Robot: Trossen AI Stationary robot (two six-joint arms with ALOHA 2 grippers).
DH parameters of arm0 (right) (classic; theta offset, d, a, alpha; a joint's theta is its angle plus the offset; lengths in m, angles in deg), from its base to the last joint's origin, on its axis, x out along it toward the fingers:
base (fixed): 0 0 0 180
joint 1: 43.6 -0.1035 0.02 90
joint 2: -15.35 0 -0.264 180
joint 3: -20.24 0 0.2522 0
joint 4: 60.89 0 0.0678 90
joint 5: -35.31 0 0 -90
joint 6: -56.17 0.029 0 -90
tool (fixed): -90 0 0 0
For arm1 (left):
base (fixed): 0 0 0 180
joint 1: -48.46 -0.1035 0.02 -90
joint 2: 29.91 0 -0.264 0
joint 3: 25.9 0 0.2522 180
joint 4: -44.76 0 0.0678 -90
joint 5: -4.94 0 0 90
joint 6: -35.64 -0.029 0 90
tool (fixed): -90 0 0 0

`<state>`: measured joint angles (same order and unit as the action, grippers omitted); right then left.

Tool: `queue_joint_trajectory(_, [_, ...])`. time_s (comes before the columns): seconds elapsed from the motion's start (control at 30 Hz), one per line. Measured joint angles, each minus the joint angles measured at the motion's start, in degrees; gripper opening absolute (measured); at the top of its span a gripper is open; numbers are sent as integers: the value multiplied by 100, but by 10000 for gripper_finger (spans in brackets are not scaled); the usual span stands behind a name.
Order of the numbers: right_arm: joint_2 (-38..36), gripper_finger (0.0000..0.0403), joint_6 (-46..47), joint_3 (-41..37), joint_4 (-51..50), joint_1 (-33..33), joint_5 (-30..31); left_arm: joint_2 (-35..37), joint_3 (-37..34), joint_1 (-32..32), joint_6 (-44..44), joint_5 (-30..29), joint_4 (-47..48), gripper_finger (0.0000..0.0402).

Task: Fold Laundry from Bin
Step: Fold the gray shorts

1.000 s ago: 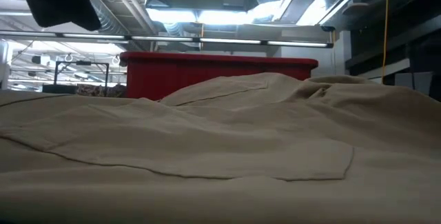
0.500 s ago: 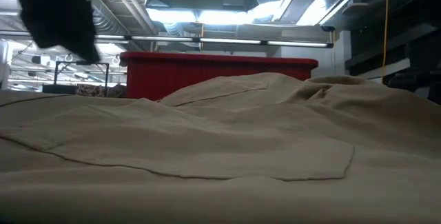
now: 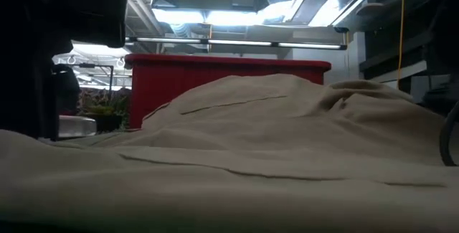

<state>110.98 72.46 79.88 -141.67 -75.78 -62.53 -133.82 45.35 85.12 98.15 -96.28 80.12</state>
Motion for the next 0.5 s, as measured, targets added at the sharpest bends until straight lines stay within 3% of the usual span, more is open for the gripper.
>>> queue_joint_trajectory(0.17, [9,98,34,-2,-645,-4,-320,-67,11,17,31,57,-14,128])
queue_joint_trajectory(0.5, [9,98,-155,78,-1418,-4,-276,-61,135,-2,-148,275,-161,128])
